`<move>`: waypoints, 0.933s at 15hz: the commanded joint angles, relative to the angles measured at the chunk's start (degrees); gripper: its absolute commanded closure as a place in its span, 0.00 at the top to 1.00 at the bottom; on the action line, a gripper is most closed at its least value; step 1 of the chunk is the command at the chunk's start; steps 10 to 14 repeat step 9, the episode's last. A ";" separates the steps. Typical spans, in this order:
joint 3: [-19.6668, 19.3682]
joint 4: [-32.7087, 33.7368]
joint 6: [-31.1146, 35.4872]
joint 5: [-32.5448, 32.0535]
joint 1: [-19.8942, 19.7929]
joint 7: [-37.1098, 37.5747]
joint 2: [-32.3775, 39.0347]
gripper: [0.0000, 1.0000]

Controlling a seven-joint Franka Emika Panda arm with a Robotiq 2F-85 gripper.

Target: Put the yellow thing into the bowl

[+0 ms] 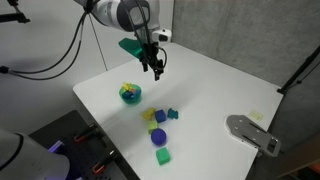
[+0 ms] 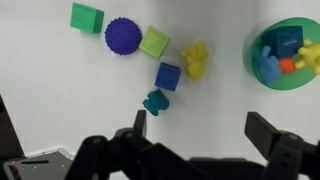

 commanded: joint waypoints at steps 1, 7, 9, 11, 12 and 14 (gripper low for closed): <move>0.79 -2.63 -6.76 1.84 -2.10 -5.11 -7.77 1.00; 1.17 -2.55 -11.82 1.12 -2.93 -6.33 -10.73 1.00; 1.15 -3.32 -12.84 1.13 -3.00 -6.85 -11.87 1.00; 1.15 -3.32 -12.84 1.13 -3.00 -6.85 -11.87 1.00; 1.15 -3.32 -12.84 1.13 -3.00 -6.85 -11.87 1.00; 1.15 -3.32 -12.84 1.13 -3.00 -6.85 -11.87 1.00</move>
